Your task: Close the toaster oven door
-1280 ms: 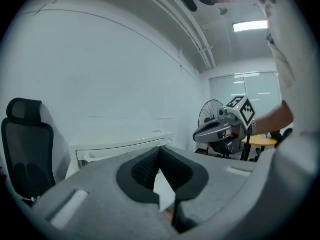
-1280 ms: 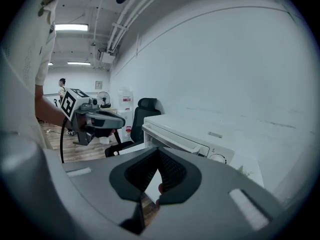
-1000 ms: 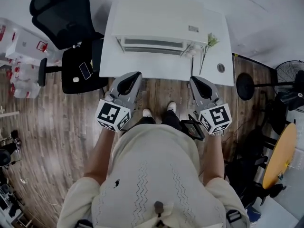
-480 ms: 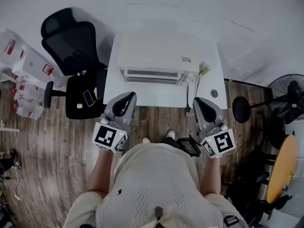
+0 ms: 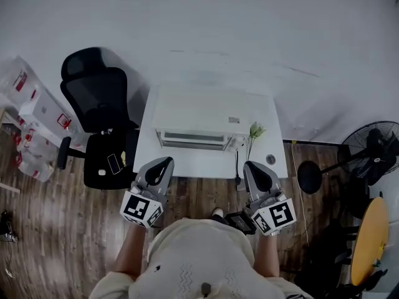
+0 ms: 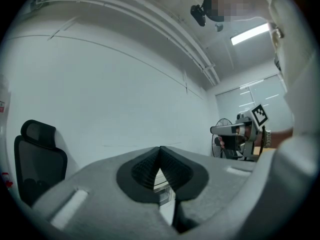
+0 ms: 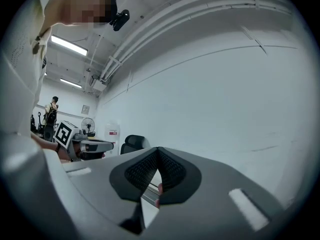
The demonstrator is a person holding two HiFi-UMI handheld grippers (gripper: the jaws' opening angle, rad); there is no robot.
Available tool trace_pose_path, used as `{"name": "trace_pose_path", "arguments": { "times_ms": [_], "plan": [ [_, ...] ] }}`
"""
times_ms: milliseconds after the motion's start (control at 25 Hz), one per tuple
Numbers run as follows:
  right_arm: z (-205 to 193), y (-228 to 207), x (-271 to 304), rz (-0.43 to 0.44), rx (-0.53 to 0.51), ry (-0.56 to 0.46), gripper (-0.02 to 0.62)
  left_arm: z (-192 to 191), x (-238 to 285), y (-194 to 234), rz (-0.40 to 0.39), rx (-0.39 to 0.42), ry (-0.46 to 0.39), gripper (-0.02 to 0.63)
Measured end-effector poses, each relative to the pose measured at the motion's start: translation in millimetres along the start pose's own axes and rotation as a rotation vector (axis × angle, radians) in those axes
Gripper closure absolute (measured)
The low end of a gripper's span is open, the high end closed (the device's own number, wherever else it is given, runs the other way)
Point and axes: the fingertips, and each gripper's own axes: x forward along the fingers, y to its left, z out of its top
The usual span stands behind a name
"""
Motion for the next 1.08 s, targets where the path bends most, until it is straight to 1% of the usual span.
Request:
{"name": "trace_pose_path", "arguments": {
  "times_ms": [120,320,760,1080],
  "plan": [
    [-0.6,0.4,-3.9,0.001,0.01,-0.001,0.586,0.8,2.7,-9.3,-0.005,-0.004,-0.012,0.603],
    [1.2,-2.6,-10.2,0.006,0.016,0.001,0.586,-2.0,4.6,-16.3,-0.007,0.003,-0.008,0.603],
    [-5.9,-4.4,-23.3,0.004,0.031,0.025,0.586,-6.0,-6.5,-19.8,0.036,-0.055,-0.04,0.603],
    [-10.1,0.0,-18.2,0.009,0.022,0.032,0.586,-14.6,-11.4,-23.2,0.026,-0.038,-0.018,0.603]
  ]
}}
